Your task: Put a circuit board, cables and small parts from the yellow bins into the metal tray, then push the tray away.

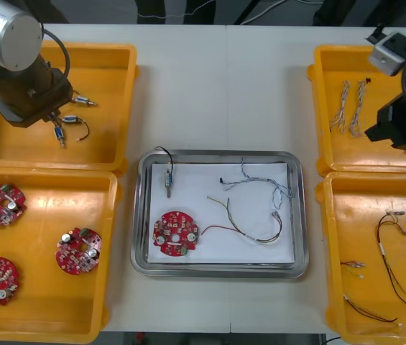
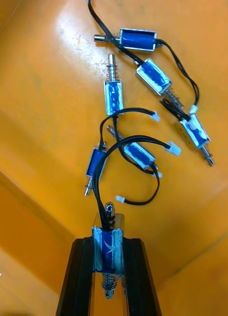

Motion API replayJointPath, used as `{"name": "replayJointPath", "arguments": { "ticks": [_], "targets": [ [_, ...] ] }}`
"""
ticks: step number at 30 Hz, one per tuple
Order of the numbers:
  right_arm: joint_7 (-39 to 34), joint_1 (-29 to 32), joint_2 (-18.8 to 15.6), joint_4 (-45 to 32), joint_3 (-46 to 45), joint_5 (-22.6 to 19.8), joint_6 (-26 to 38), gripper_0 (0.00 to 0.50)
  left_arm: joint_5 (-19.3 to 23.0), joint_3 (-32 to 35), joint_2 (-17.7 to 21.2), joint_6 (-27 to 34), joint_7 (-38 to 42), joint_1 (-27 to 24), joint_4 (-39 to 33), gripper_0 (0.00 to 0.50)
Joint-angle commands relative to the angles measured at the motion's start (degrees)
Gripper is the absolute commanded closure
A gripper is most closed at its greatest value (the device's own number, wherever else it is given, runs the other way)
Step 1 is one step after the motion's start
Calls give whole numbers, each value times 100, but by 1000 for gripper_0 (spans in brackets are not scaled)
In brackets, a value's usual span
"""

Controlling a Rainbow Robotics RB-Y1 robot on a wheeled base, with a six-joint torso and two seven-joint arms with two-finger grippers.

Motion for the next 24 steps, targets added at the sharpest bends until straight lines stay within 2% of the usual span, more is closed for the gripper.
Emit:
{"name": "replayJointPath", "arguments": {
  "ticks": [1,9,15,21,24],
  "targets": [
    [-264,470,-196,-157,-732,-125,17,0,-71,165,18,218,181,44,-506,500],
    [-501,1209,-196,-157,-1655,-257,17,0,149,165,18,368,102,44,-1016,500],
    [-1125,1754,-196,-289,-2112,-318,17,0,465,-11,18,640,119,-53,-1490,500],
    [-1266,2193,-134,-447,-2341,-98,17,0,491,-573,-44,821,242,-378,-1631,500],
    [-1292,2527,-20,-526,-2516,42,17,0,483,-749,-255,821,278,-510,-1640,500]
  ]
}}
